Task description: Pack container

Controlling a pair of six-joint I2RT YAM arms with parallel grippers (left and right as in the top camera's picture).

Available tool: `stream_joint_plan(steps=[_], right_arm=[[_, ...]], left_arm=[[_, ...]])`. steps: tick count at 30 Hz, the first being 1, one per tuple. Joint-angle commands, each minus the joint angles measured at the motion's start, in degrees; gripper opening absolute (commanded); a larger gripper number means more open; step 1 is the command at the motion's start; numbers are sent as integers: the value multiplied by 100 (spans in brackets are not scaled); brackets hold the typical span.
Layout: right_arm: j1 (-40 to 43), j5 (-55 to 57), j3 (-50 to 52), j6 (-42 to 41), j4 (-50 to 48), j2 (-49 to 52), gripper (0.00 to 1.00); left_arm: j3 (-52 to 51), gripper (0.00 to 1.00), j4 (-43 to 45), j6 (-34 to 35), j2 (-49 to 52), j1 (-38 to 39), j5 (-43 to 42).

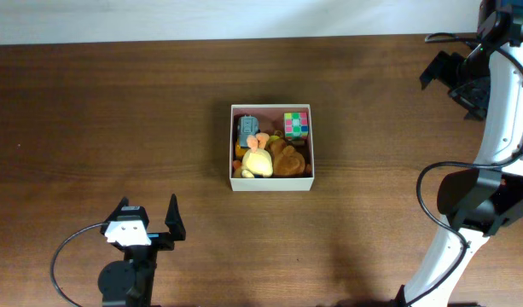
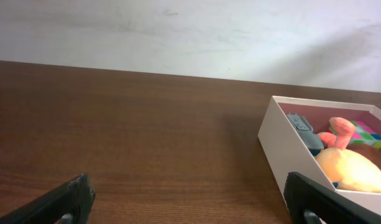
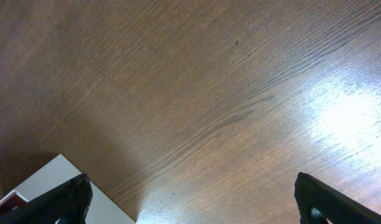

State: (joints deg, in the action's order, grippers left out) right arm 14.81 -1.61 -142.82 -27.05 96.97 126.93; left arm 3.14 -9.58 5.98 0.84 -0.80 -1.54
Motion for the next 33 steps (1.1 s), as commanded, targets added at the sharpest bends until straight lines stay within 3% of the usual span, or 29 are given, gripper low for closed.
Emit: stream_joint_plan(steps=[1,12,23,27,33], right_arm=[[-15,-13,15,-46,13,-90,99],[-229,-13,15,-46,13,-181,99],[-1381,575,125,-44,-92,-1493,99],[-1794,616,914,-46,-1108,-2332,99],[-2227,616,3200,-46,-3624,-4026,99]], left_arm=[[-46,100,35,-94,-55,-24,-66],[-46,100,35,-94,-55,-24,-66],[-46,100,35,-94,-55,-24,-66],[-46,100,35,-92,-55,-24,-66],[-46,99,35,-94,-55,-24,-66]])
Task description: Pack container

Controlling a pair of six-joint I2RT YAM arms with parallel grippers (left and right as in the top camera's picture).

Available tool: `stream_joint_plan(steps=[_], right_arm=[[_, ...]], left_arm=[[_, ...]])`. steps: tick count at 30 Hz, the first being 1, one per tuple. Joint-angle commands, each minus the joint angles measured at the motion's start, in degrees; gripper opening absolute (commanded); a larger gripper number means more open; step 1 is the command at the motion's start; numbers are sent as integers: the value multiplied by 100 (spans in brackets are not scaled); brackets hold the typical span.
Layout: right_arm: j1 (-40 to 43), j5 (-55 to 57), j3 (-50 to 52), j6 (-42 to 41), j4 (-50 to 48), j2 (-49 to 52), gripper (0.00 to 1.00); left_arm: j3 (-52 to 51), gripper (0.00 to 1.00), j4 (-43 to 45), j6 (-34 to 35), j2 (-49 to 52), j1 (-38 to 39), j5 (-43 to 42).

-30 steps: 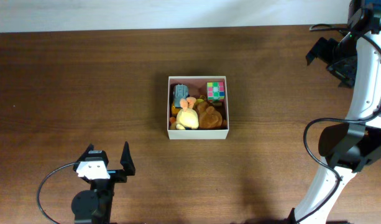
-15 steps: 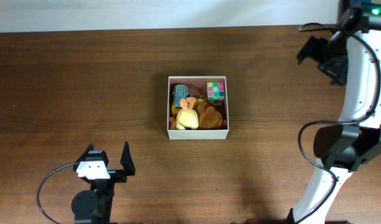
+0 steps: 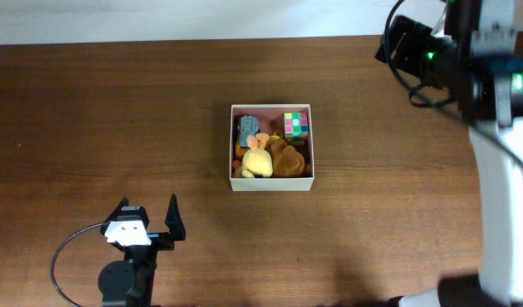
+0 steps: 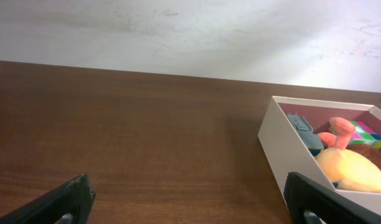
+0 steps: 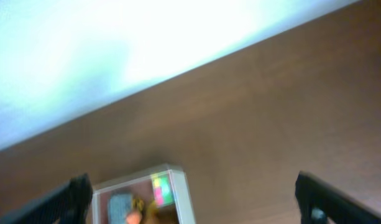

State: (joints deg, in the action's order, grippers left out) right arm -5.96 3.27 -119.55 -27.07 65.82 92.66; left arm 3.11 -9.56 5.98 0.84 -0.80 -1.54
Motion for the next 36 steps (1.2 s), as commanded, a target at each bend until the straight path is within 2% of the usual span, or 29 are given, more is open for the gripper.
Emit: stream_joint_plan(steps=[1,3,5,9,15,19,23,26,30,36], right_arm=[[-186,129,1263,-44,-844,-876,99],[-240,127,2461,-44,-1624,-1729,99],[-238,131,3401,-42,-1989,-2398,99],[-229,153,5029,-20,-2660,-3587,99],[-229,151,7689,205,-4577,-5534,99],[-229,208,9143,330,-5396,-6708,99],[-229,269,10163,332,-5674,-7593,99],[-229,306,10771,643,-5949,-8140,99],[-229,442,11261,907,-6332,-8596,99],[-229,450,11556,907,-6349,-8811,99]], left_arm=[[-44,100,33,-94,-55,-24,-66],[-44,100,33,-94,-55,-24,-66],[-44,100,33,-94,-55,-24,-66],[-44,100,35,-94,-55,-24,-66],[-44,100,33,-92,-55,-24,-66],[-44,100,33,-92,-55,-24,-66],[-44,100,33,-94,-55,-24,-66],[-44,100,33,-94,-55,-24,-66],[-44,99,35,-94,-55,-24,-66],[-44,100,33,-92,-55,-24,-66]])
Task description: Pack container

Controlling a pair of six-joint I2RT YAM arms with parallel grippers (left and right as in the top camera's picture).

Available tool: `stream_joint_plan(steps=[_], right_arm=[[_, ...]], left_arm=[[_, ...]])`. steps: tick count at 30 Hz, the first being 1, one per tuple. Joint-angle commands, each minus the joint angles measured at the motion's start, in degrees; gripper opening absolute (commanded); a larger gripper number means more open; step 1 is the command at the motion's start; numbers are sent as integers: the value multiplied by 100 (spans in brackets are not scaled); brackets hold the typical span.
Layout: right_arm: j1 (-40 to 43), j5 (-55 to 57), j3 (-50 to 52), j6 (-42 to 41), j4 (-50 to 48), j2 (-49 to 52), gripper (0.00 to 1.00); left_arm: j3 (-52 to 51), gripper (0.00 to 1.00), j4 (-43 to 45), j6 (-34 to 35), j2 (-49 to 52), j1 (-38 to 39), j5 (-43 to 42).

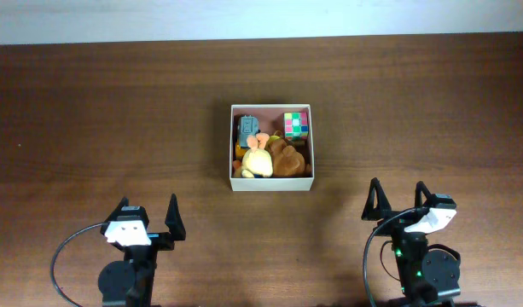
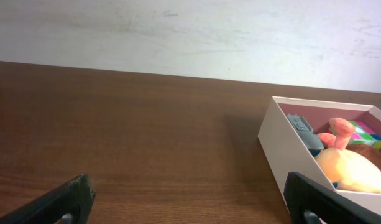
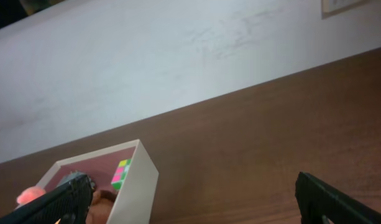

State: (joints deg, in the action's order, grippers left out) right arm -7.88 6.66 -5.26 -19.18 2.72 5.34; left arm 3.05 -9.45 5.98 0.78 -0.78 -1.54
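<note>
A white open box point(image 1: 229, 145) sits mid-table, holding a yellow plush point(image 1: 258, 162), a brown plush point(image 1: 287, 159), a grey toy point(image 1: 246, 126) and a colour cube point(image 1: 296, 124). My left gripper point(image 1: 147, 222) rests open at the front left, well short of the box point(image 2: 283, 146). Open too, my right gripper point(image 1: 399, 202) rests at the front right, with the box point(image 3: 140, 186) to its left. Neither holds anything.
Brown wooden table point(image 1: 107, 119) all round the box. A pale wall point(image 2: 178, 31) stands behind the table's far edge. Each arm's base and cable point(image 1: 65, 256) sit at the front edge.
The right arm was raised over the far right corner of the table; now it rests low at the front right, gripper open and facing the box. The left arm and box contents are unchanged.
First the right arm reached over the far right of the table, its camera on bare wood. Then it was higher, looking down at the box. Now it sits at the front right. The left arm stayed put and the box stayed full.
</note>
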Motion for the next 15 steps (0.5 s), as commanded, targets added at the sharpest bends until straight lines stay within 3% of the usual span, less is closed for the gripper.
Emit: stream_joint_plan(steps=[1,7,10,15], right_arm=[[-37,111,168,120,-39,-79,99],[-37,-9,496,155,149,-79,98],[-37,-369,494,699,162,-118,99],[-48,-409,494,782,170,-535,99]], left_arm=[[-37,100,22,-94,-48,-26,-66],[-37,99,22,-92,-48,-26,-66],[-37,99,22,-94,-48,-26,-66],[-37,99,22,-94,-48,-26,-66]])
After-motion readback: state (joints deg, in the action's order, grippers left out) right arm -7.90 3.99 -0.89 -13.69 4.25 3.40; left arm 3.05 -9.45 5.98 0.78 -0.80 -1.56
